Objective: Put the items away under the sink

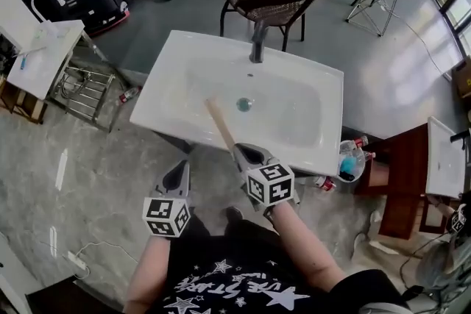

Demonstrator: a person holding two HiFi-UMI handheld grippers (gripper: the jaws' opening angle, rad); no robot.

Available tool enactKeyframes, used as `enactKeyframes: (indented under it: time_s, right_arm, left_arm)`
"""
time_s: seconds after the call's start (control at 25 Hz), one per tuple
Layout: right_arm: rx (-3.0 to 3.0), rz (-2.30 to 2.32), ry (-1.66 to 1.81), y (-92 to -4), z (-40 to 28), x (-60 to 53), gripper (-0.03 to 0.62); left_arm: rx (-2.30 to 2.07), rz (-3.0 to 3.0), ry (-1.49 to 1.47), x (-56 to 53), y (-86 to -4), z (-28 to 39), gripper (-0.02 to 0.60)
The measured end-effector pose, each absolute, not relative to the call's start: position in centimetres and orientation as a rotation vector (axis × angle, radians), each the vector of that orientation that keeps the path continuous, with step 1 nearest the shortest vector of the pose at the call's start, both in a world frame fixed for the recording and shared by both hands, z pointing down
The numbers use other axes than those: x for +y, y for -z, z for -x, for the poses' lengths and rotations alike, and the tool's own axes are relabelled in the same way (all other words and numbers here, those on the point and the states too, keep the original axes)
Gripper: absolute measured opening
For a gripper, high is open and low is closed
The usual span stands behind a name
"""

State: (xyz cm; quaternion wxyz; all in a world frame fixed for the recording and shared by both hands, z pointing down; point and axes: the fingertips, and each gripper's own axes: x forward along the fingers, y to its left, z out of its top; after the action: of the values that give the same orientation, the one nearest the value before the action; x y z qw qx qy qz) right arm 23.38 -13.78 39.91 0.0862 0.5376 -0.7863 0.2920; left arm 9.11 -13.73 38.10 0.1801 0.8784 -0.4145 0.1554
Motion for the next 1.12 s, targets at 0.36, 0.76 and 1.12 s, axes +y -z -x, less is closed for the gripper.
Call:
enactKeyframes:
  time_s: [0.36, 0.76, 1.12]
  right_arm:
    - [-2.408, -1.476, -0.858, -40.1, -18.1, -9.7, 0.006]
    - [-2.405, -1.431, -0.856, -42.3, -9.1, -0.9, 0.006]
    - [-2.245, -1.541, -0.881, -47.9, -10.0, 9.0, 0.006]
  left_arm:
    - [-1.248, -2.411, -0.401, -8.1, -38.8, -4.2, 0.009]
    - [-1.341, -2.341, -0.357, 2.3, -41.2, 6.2, 0.009]
    - [-1.268, -2.279, -0.357, 9.7, -47.7, 8.5, 0.009]
